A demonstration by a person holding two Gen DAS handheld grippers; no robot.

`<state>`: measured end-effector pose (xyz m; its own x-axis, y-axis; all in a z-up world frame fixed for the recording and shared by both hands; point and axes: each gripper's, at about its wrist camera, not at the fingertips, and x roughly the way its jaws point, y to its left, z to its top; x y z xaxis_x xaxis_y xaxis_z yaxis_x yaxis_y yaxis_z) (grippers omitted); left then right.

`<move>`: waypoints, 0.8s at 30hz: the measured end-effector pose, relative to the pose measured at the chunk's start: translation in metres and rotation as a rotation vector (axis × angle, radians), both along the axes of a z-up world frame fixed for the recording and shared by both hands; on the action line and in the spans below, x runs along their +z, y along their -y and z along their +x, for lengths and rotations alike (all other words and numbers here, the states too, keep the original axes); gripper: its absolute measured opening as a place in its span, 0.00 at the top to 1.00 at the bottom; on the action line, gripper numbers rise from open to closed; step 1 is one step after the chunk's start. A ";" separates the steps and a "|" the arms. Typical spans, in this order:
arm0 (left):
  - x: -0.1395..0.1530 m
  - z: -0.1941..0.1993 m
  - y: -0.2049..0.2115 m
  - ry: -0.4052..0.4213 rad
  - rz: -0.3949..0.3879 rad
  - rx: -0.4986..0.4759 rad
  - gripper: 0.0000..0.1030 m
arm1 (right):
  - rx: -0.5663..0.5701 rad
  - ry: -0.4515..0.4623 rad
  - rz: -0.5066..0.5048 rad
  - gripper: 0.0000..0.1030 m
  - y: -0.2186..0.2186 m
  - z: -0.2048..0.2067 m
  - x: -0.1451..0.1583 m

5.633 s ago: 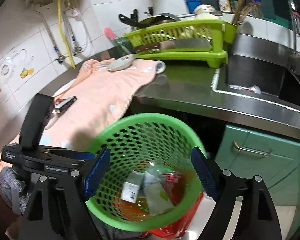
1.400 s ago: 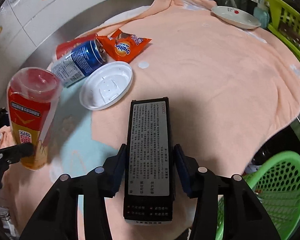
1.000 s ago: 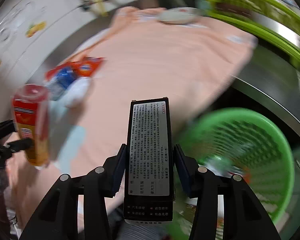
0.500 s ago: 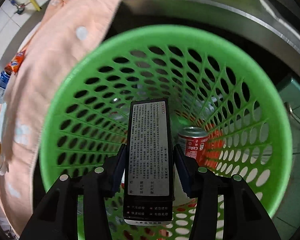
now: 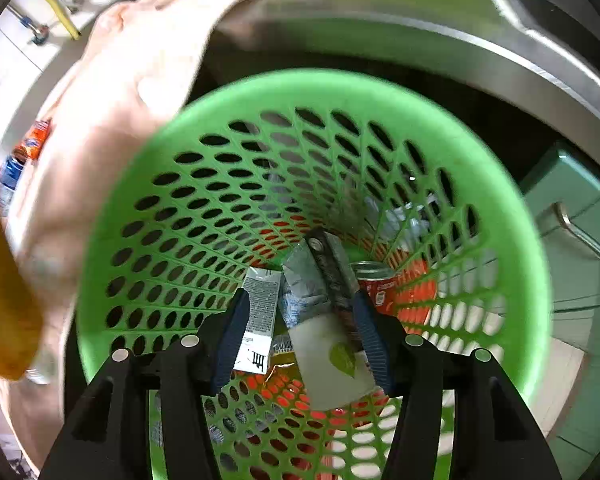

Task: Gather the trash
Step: 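Lower the red-gold can into the basket with the left tool and release it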

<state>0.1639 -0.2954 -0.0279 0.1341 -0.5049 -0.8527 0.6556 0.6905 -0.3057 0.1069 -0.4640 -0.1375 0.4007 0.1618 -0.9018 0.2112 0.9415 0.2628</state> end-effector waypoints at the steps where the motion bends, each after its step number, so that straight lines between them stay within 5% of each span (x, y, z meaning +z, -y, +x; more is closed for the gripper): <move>1: -0.003 0.000 0.005 -0.006 0.007 -0.003 0.35 | -0.004 0.025 0.002 0.49 0.004 -0.008 0.009; 12: -0.054 0.006 0.075 -0.119 0.111 -0.039 0.35 | -0.064 0.280 -0.073 0.36 0.026 -0.082 0.096; 24: -0.116 0.007 0.128 -0.087 0.360 -0.074 0.35 | -0.098 0.322 -0.010 0.30 0.026 -0.105 0.073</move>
